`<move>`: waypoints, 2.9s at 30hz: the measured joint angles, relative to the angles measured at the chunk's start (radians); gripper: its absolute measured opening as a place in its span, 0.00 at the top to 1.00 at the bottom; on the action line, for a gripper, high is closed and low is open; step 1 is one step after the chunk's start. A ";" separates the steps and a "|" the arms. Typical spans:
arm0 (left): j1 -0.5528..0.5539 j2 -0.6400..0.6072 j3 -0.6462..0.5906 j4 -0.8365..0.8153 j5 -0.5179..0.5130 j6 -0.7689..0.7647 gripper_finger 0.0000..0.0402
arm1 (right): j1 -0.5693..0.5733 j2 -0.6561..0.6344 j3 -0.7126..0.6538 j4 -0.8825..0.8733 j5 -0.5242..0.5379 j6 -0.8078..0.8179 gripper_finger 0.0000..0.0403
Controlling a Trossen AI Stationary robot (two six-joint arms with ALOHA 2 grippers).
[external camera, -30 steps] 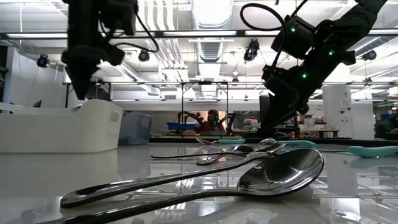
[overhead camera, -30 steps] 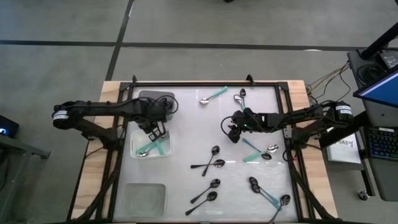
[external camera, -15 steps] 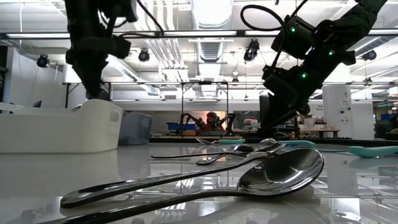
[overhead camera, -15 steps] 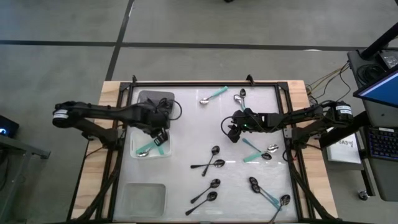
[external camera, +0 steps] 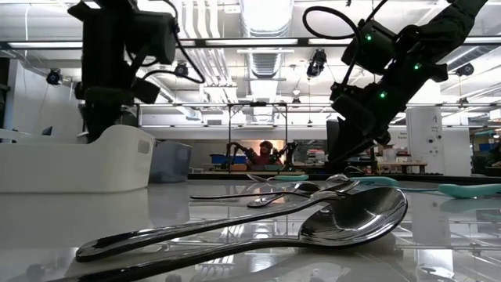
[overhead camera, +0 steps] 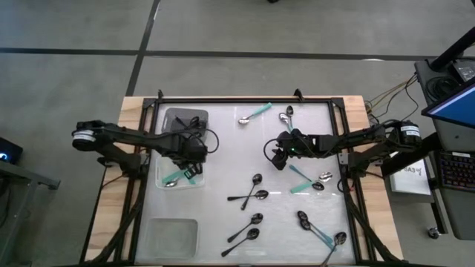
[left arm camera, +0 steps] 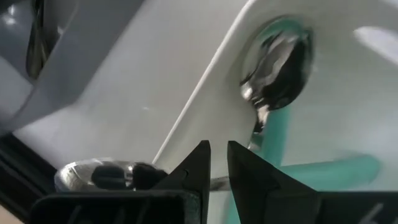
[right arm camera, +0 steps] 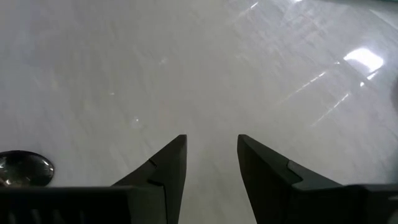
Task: Sort silverware by color (type)
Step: Adjust the light green spoon in the white bin, then put the black spoon into the black bin
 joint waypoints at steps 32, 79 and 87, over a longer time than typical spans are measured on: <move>-0.251 0.026 0.012 0.926 0.080 0.044 0.91 | 0.000 0.000 -0.003 0.007 0.000 0.023 0.67; -0.278 0.500 0.339 0.758 0.094 0.305 0.91 | 0.002 -0.001 -0.003 -0.051 0.176 0.123 0.67; -0.284 0.500 0.335 0.764 0.084 0.252 0.91 | 0.002 -0.002 -0.003 -0.050 0.176 0.123 0.67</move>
